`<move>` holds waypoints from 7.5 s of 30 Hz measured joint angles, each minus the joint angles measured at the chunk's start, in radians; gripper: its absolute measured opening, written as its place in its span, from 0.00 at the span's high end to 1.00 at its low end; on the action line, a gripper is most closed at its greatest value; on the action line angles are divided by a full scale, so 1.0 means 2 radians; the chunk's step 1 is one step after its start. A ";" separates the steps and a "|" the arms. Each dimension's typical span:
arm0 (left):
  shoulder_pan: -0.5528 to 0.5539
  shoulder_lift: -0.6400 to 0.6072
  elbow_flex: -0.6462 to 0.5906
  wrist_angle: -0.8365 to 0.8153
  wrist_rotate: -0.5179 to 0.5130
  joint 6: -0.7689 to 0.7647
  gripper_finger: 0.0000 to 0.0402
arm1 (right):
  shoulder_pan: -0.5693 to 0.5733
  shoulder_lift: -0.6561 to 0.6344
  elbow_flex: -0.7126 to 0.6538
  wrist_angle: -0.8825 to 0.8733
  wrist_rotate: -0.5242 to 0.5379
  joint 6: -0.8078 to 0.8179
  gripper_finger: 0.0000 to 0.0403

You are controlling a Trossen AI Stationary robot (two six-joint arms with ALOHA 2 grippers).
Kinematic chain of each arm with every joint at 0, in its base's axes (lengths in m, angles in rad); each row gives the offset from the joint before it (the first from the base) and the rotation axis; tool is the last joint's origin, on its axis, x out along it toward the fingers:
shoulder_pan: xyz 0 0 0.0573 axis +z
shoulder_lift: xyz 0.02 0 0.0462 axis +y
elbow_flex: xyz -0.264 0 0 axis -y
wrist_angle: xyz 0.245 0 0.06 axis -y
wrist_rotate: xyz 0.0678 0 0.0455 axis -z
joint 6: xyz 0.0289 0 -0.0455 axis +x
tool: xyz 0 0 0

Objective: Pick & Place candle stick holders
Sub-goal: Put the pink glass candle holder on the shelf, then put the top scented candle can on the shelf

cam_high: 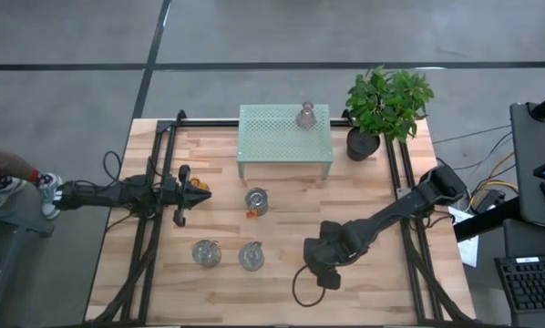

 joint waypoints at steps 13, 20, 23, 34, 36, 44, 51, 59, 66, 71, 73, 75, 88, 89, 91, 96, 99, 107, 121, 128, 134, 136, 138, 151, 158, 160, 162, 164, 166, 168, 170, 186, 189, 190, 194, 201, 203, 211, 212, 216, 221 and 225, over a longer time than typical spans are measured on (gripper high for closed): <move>0.000 0.000 0.000 0.000 0.000 0.000 0.91 | 0.000 0.001 0.000 0.000 0.010 0.000 0.43; 0.000 0.000 0.000 0.000 0.000 0.000 0.91 | 0.000 0.000 0.000 -0.002 0.010 -0.010 0.55; 0.000 0.000 0.000 0.000 0.000 0.000 0.91 | -0.001 -0.001 0.001 -0.008 0.010 -0.015 0.57; 0.000 0.000 0.000 0.000 0.000 0.000 0.91 | -0.028 -0.002 0.103 -0.125 0.010 -0.065 0.56; 0.000 0.000 0.000 0.000 0.000 0.000 0.91 | -0.041 -0.002 0.132 -0.158 0.010 -0.083 0.56; 0.000 0.000 0.000 0.000 0.000 0.000 0.91 | -0.115 -0.002 0.262 -0.258 0.027 -0.169 0.55; 0.000 0.000 0.000 0.000 0.000 0.000 0.91 | -0.215 -0.003 0.367 -0.292 0.041 -0.250 0.56; 0.000 0.000 0.000 0.000 0.000 0.000 0.91 | -0.340 -0.003 0.408 -0.304 0.040 -0.296 0.55; 0.000 0.000 0.000 0.000 0.000 0.000 0.91 | -0.408 0.000 0.402 -0.307 0.030 -0.315 0.55; 0.000 0.000 0.000 0.000 0.000 0.000 0.91 | -0.429 0.000 0.401 -0.303 0.022 -0.322 0.55; 0.000 0.000 0.000 0.000 0.000 0.000 0.91 | -0.435 0.000 0.397 -0.303 0.022 -0.322 0.55; 0.000 0.000 0.000 0.000 0.000 0.000 0.91 | -0.439 0.000 0.389 -0.300 0.022 -0.322 0.55; 0.000 0.000 0.000 0.000 0.000 0.000 0.91 | -0.449 0.000 0.312 -0.278 0.026 -0.326 0.55; 0.000 0.000 0.000 0.000 0.000 0.000 0.91 | -0.451 0.000 0.308 -0.275 0.026 -0.326 0.55; 0.000 0.000 0.000 0.000 0.000 0.000 0.91 | -0.453 0.000 0.300 -0.263 0.027 -0.326 0.55; 0.000 0.000 0.000 0.000 0.000 0.000 0.91 | -0.457 -0.002 0.295 -0.257 0.028 -0.338 0.55; 0.000 0.000 0.000 0.000 0.000 0.000 0.91 | -0.464 -0.002 0.295 -0.257 0.029 -0.337 0.55; 0.000 0.000 0.000 0.000 0.000 0.000 0.91 | -0.471 -0.002 0.295 -0.258 0.026 -0.337 0.55; 0.000 0.000 0.000 0.000 0.000 0.000 0.91 | -0.472 0.000 0.294 -0.259 0.028 -0.340 0.50; 0.000 0.000 0.000 0.000 0.000 0.000 0.91 | -0.472 0.001 0.294 -0.259 0.040 -0.339 0.40; 0.000 0.000 0.000 0.000 0.000 0.000 0.91 | -0.472 0.000 0.299 -0.259 0.066 -0.358 0.33; 0.000 0.000 0.000 0.000 0.000 0.000 0.91 | -0.472 -0.001 0.306 -0.257 0.066 -0.363 0.31; 0.000 0.000 0.000 0.000 0.000 0.000 0.91 | -0.472 -0.001 0.316 -0.257 0.066 -0.363 0.31; 0.000 0.000 0.000 0.000 0.000 0.000 0.91 | -0.447 -0.002 0.387 -0.246 0.061 -0.363 0.28; 0.000 0.000 0.000 0.000 0.000 0.000 0.91 | -0.421 -0.002 0.395 -0.227 0.061 -0.370 0.31; 0.000 0.000 0.000 0.000 0.000 0.000 0.91 | -0.413 -0.002 0.395 -0.221 0.061 -0.375 0.32; 0.000 0.000 0.000 0.000 0.000 0.000 0.91 | -0.402 -0.002 0.395 -0.212 0.056 -0.379 0.33; 0.000 0.000 0.000 0.000 0.000 0.000 0.91 | -0.387 -0.002 0.394 -0.196 0.040 -0.382 0.33; 0.000 0.000 0.000 0.000 0.000 0.000 0.91 | -0.371 -0.002 0.392 -0.178 0.025 -0.391 0.35; 0.000 0.000 0.000 0.000 0.000 0.000 0.91 | -0.352 -0.002 0.388 -0.161 0.020 -0.411 0.36; 0.000 0.000 0.000 0.000 0.000 0.000 0.91 | -0.333 -0.002 0.381 -0.148 0.020 -0.439 0.37; 0.000 0.000 0.000 0.000 0.000 0.000 0.91 | -0.225 0.094 0.335 -0.103 0.013 -0.487 0.45; 0.000 0.000 0.000 0.000 0.000 0.000 0.91 | -0.222 0.123 0.334 -0.102 0.013 -0.496 0.46; 0.000 0.000 0.000 0.000 0.000 0.000 0.91 | -0.221 0.134 0.334 -0.101 0.013 -0.500 0.46; 0.000 0.000 0.000 0.000 0.000 0.000 0.91 | -0.218 0.171 0.338 -0.100 0.013 -0.520 0.46; 0.000 0.000 0.000 0.000 0.000 0.000 0.91 | -0.211 0.203 0.345 -0.077 0.014 -0.544 0.46; 0.000 0.000 0.000 0.000 0.000 0.000 0.91 | -0.209 0.207 0.345 -0.065 0.016 -0.551 0.46; 0.000 0.000 0.000 0.000 0.000 0.000 0.91 | -0.211 0.226 0.344 -0.063 0.039 -0.564 0.46; 0.000 0.000 0.000 0.000 0.000 0.000 0.91 | -0.211 0.228 0.344 -0.063 0.039 -0.564 0.46; 0.000 0.000 0.000 0.000 0.000 0.000 0.91 | -0.210 0.231 0.344 -0.061 0.039 -0.563 0.46; 0.000 0.000 0.000 0.000 0.000 0.000 0.91 | -0.211 0.233 0.344 -0.061 0.041 -0.561 0.50; 0.000 0.000 0.000 0.000 0.000 0.000 0.91 | -0.211 0.233 0.341 -0.058 0.041 -0.561 0.58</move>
